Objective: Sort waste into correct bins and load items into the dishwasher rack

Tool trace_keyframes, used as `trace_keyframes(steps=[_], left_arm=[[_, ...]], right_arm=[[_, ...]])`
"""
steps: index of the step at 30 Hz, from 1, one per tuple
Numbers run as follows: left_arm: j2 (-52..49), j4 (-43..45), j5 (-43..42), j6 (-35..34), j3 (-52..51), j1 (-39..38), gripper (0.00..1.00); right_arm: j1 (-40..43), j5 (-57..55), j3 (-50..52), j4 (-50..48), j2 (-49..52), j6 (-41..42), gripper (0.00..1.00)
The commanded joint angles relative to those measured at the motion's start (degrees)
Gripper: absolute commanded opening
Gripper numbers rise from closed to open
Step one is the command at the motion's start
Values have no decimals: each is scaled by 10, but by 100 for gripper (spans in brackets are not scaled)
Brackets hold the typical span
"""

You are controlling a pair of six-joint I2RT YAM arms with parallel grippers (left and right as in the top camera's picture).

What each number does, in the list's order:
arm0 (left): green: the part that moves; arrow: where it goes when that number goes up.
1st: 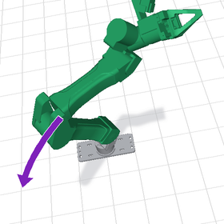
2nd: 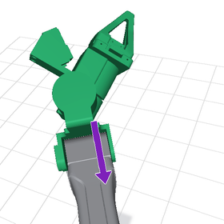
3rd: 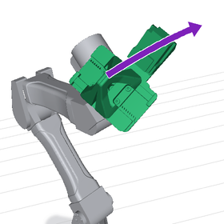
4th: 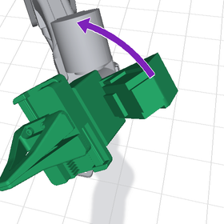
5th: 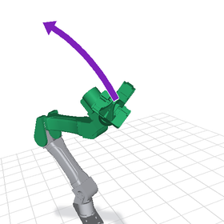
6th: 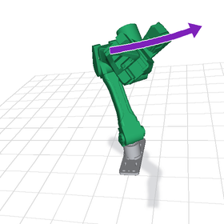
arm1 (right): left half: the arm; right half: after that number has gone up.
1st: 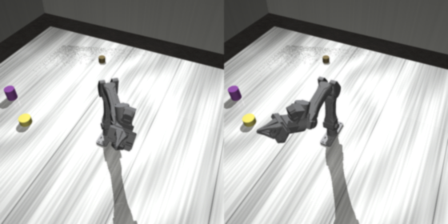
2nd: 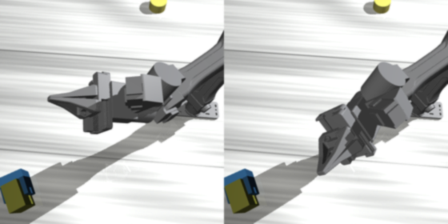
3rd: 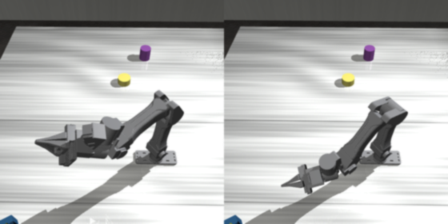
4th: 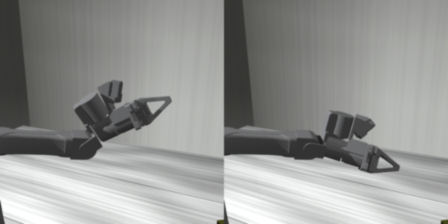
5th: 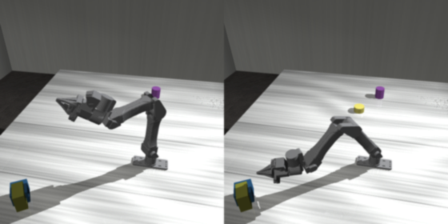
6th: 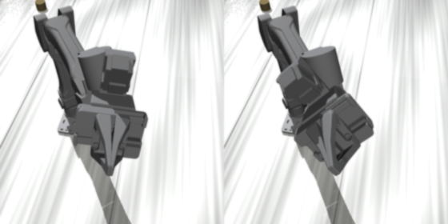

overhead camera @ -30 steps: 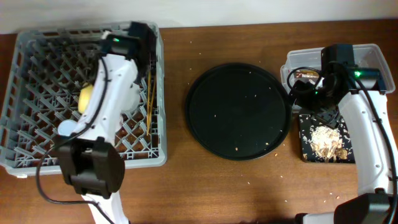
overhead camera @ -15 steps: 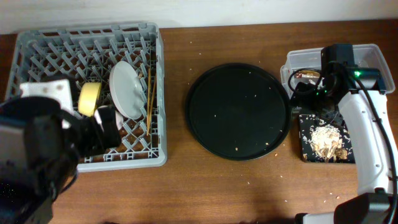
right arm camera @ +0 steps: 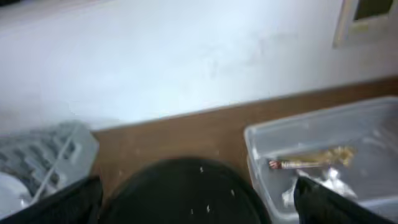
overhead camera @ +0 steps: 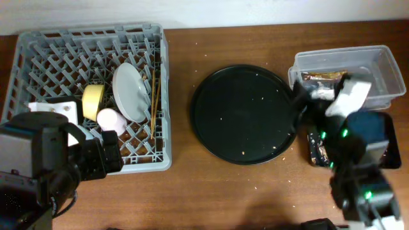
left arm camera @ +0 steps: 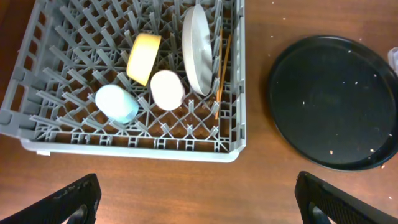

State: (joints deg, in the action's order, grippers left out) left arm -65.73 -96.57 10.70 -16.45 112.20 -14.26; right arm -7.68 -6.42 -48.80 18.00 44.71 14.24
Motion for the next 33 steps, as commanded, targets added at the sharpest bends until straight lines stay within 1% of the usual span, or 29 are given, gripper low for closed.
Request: trace_keyframes(steps=[1,3,5,7,8,9,10,12,22,23,24,25,26,27,28,30,31,33], left_arm=[[2,-1,-4,7,0,2,99],[2,-1,-4,7,0,2,99],[2,-1,-4,7,0,2,99],[2,-1,-4,7,0,2,99],[2,-1,-4,7,0,2,99],[2,-1,-4,7,0,2,99],[2,-1,-4,7,0,2,99],[2,-1,-4,7,0,2,99],[2,-1,-4,7,0,2,99],[2,1,16,10,0,2,99],[10,48,57,9,-14,2,99],[37,167,70,16,-83,23,99],[77,298,51,31,-197,46,99],[136,455,18,47,-348,51,99],[181,558,6,48,-455,51,99],[280,717,3,48,-643,60,99],[312,761,-8,49,-700,65,99],[408,854,-42,61,-831,82,99]], right_arm=[[27,6,165,-16,-151,-16,99],[56,6,270,-16,-289,-16,98],[60,6,350,-27,-370,-16,98],[60,6,428,-66,-445,-16,99],[60,6,454,-96,-445,-16,98],[59,6,481,-146,-445,-16,98],[59,6,485,-156,-445,-16,98],[58,6,485,-137,-445,-16,98],[58,6,485,-139,-443,-16,98],[58,6,485,-139,-443,-16,98],[58,6,485,-139,-443,-16,98],[58,6,485,-139,-443,-16,98],[58,6,485,-139,-443,-16,99],[58,6,485,-139,-443,-16,98],[58,6,485,-139,-443,-16,98],[58,6,485,-139,-443,-16,98],[58,6,485,-139,-443,-16,98],[58,6,485,-139,-443,-16,98]])
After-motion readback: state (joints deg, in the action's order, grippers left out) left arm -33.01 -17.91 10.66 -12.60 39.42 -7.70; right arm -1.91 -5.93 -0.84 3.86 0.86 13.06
